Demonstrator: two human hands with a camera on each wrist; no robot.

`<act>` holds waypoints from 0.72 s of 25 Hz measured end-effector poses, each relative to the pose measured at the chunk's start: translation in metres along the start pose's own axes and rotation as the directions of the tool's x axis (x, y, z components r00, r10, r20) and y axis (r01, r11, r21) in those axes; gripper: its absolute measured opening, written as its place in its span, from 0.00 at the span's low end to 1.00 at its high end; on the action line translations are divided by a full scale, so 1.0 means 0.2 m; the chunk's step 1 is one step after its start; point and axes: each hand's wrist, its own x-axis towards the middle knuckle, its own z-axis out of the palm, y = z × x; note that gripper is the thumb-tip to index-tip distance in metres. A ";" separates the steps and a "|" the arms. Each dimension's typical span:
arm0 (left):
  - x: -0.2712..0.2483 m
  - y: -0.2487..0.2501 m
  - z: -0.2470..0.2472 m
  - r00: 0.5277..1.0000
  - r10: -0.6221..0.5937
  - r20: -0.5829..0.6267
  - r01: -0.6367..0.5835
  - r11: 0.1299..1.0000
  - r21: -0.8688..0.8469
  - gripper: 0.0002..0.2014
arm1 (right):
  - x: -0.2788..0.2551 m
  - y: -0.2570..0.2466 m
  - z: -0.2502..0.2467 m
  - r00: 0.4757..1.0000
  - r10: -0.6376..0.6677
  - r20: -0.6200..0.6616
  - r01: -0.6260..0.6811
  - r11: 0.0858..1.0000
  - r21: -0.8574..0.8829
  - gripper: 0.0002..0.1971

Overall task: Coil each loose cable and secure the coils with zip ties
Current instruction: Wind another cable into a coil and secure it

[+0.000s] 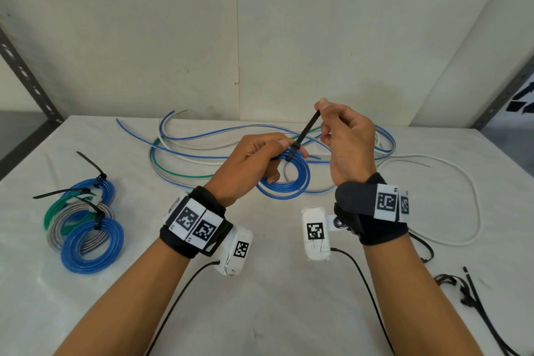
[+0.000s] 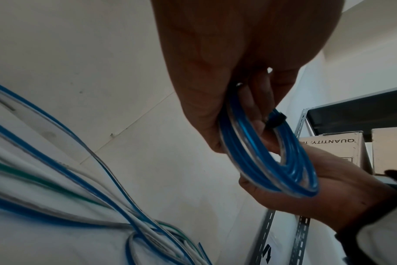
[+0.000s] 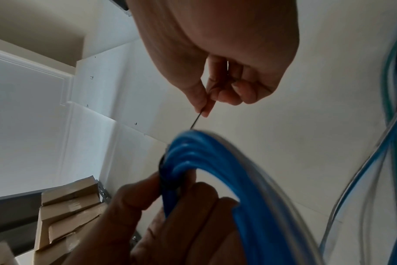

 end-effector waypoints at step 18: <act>0.01 -0.08 0.13 0.986 0.037 -0.160 -0.017 0.992 0.123 0.13 | 0.02 0.18 -0.02 0.998 -0.001 -0.064 -0.004 0.997 -0.078 0.04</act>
